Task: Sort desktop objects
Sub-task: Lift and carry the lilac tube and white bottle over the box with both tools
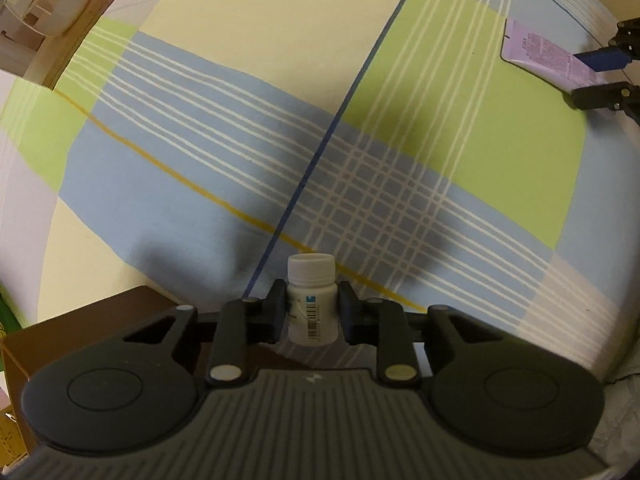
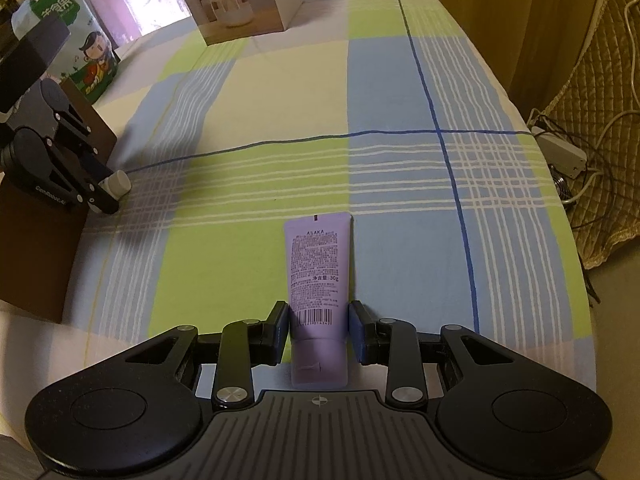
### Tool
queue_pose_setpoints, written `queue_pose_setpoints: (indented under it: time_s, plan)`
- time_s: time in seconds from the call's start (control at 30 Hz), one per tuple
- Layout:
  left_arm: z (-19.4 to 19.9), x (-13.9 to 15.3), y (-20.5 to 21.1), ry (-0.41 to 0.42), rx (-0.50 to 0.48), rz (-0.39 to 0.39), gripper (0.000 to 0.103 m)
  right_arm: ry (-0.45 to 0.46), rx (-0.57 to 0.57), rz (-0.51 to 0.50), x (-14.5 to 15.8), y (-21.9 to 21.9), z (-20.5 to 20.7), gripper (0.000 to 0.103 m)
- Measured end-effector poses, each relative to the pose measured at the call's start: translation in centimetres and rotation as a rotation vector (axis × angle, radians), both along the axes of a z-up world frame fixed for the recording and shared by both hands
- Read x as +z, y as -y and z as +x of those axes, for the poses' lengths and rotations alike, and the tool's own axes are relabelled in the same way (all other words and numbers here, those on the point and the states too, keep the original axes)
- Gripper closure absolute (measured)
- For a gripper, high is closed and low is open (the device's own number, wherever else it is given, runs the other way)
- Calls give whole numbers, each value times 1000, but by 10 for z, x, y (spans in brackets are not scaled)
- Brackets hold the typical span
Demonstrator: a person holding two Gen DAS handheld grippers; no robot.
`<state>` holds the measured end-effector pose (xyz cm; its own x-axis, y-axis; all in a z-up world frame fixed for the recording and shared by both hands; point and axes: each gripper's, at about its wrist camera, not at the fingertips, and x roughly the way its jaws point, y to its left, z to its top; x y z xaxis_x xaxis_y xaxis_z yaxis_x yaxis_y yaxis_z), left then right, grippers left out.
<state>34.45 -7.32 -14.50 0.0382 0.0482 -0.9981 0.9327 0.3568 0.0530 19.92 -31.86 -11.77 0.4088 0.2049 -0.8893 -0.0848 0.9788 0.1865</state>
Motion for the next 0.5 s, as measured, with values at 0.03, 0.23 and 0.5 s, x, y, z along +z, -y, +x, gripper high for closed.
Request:
queue_pose_setpoints:
  time_s: [0.03, 0.23, 0.5]
  plan:
    - [-1, 0, 0, 4, -2, 1, 80, 0, 2, -5, 0, -1, 0, 69]
    - [-7, 2, -2, 39, -23, 7, 80, 14, 32, -70, 0, -11, -1, 69]
    - [-12, 26, -21, 81, 68, -112, 81, 2, -67, 51, 8, 11, -12, 70]
